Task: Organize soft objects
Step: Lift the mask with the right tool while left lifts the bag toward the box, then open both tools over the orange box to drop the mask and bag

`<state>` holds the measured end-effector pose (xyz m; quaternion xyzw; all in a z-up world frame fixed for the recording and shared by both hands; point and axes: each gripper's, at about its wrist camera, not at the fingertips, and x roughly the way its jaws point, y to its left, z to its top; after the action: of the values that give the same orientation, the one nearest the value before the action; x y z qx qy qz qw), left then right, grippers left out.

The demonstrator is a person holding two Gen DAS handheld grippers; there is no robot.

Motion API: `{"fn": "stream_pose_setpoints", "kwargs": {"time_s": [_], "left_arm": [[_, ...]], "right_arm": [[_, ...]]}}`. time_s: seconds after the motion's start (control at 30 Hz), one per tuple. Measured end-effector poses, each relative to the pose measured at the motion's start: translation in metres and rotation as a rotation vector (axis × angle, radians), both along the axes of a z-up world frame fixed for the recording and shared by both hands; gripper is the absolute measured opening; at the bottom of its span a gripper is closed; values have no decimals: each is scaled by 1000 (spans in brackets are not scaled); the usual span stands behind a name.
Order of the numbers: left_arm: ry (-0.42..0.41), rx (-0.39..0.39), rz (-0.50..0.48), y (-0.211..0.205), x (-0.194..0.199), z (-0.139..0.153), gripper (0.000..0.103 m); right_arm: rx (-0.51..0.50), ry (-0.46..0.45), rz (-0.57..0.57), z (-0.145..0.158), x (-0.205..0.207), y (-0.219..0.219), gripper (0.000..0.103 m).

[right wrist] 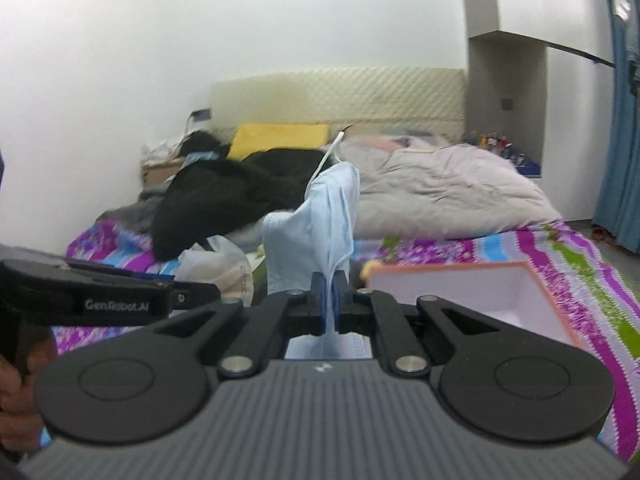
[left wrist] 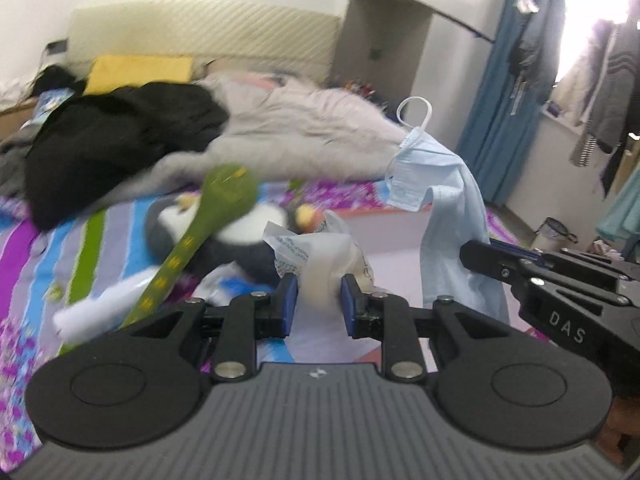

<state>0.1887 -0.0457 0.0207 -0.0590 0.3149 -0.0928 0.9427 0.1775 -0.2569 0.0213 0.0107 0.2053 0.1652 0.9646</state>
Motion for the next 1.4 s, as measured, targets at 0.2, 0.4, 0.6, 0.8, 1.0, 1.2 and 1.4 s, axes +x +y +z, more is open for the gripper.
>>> {"fn": "stream_pose_setpoints", "kwargs": {"time_s": [0.2, 0.4, 0.6, 0.8, 1.0, 1.2, 1.4], "left_arm": [[-22, -16, -80, -48, 32, 26, 28], [65, -41, -137, -90, 74, 20, 28], [136, 14, -191, -138, 115, -6, 28], [233, 60, -238, -178, 148, -40, 28], [377, 14, -301, -196, 171, -83, 28], [400, 67, -292, -204, 179, -98, 29], [382, 53, -271, -204, 176, -92, 50]], "right_arm": [[-2, 69, -95, 14, 35, -45, 7], [-26, 182, -187, -7, 65, -85, 7], [-80, 257, -224, -37, 75, -109, 7], [-63, 400, -277, -81, 95, -139, 7], [-20, 537, -301, -120, 101, -159, 9], [8, 597, -320, -141, 98, -165, 10], [23, 567, -335, -134, 96, -168, 51]]}}
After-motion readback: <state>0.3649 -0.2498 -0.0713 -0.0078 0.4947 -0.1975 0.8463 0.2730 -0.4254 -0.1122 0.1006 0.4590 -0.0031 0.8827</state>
